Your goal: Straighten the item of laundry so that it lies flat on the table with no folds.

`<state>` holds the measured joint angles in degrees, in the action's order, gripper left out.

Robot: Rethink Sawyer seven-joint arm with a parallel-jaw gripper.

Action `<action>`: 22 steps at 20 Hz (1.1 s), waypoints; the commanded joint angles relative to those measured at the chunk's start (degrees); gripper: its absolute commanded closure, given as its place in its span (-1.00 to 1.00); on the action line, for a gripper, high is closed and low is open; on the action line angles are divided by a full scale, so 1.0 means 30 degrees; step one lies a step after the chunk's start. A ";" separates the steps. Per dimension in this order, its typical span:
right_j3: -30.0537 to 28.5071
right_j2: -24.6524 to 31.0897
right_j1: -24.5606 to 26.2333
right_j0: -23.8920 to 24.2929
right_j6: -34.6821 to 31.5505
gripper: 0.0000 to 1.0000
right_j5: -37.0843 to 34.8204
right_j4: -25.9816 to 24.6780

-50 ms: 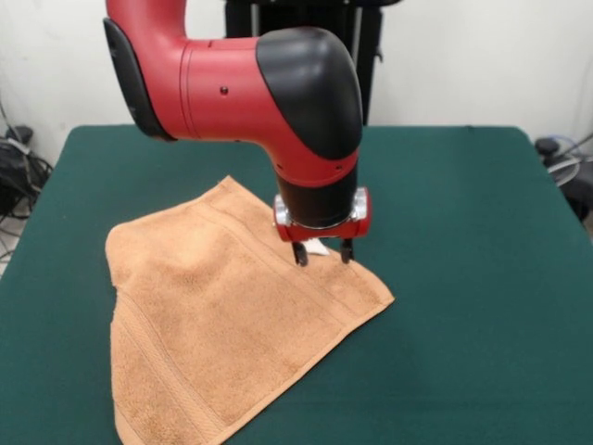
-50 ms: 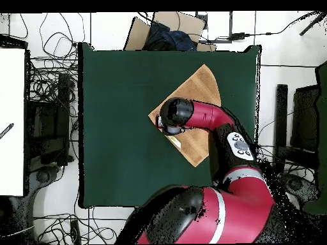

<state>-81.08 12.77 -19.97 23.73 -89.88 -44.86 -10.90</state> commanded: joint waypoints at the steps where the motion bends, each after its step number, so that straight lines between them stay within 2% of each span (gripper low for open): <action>1: 0.0669 -0.0600 0.0173 -0.0646 -0.1183 -1.00 0.0118 -0.1183; 2: 0.0685 -0.0610 0.0174 -0.0658 -0.1173 1.00 0.0081 -0.1176; 11: 0.0616 -0.0713 0.0525 -0.0740 -0.1039 1.00 0.0718 -0.1167; 22: 0.0202 -0.0583 0.0162 -0.0613 -0.1028 1.00 0.0698 -0.0805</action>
<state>-80.18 10.83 -19.93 22.20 -89.88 -44.86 -10.96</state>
